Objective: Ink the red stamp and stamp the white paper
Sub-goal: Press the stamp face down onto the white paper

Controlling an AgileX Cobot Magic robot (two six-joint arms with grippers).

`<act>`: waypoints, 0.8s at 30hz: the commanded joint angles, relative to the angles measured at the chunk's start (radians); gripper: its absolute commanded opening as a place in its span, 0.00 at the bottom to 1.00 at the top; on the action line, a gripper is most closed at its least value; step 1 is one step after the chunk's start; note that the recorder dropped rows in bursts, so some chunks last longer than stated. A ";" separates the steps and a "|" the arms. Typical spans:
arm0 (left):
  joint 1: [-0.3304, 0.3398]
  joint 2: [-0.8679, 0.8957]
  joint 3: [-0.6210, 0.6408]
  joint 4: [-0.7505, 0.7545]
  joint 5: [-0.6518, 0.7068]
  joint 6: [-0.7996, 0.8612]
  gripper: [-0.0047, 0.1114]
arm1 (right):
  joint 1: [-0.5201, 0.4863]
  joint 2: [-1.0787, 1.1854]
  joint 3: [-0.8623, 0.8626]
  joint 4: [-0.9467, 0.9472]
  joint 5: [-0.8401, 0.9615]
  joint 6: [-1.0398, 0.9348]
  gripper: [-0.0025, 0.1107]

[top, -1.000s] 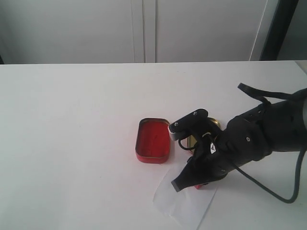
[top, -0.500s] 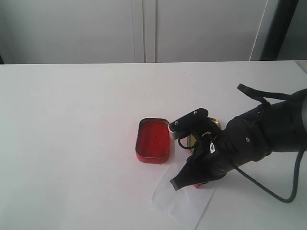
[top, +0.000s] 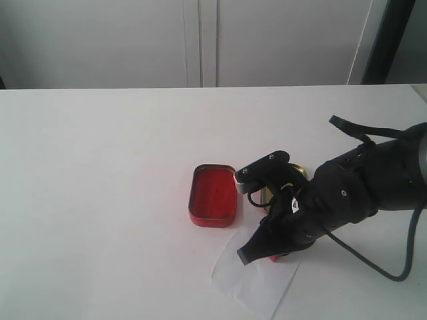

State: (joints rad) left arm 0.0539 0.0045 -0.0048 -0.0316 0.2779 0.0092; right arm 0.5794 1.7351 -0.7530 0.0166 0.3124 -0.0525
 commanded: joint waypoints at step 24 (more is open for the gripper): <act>-0.006 -0.005 0.005 -0.005 -0.001 -0.009 0.04 | 0.002 -0.002 0.057 -0.010 0.238 0.032 0.02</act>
State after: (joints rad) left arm 0.0539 0.0045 -0.0048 -0.0316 0.2779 0.0092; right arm 0.5794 1.7053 -0.7488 0.0166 0.3559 -0.0366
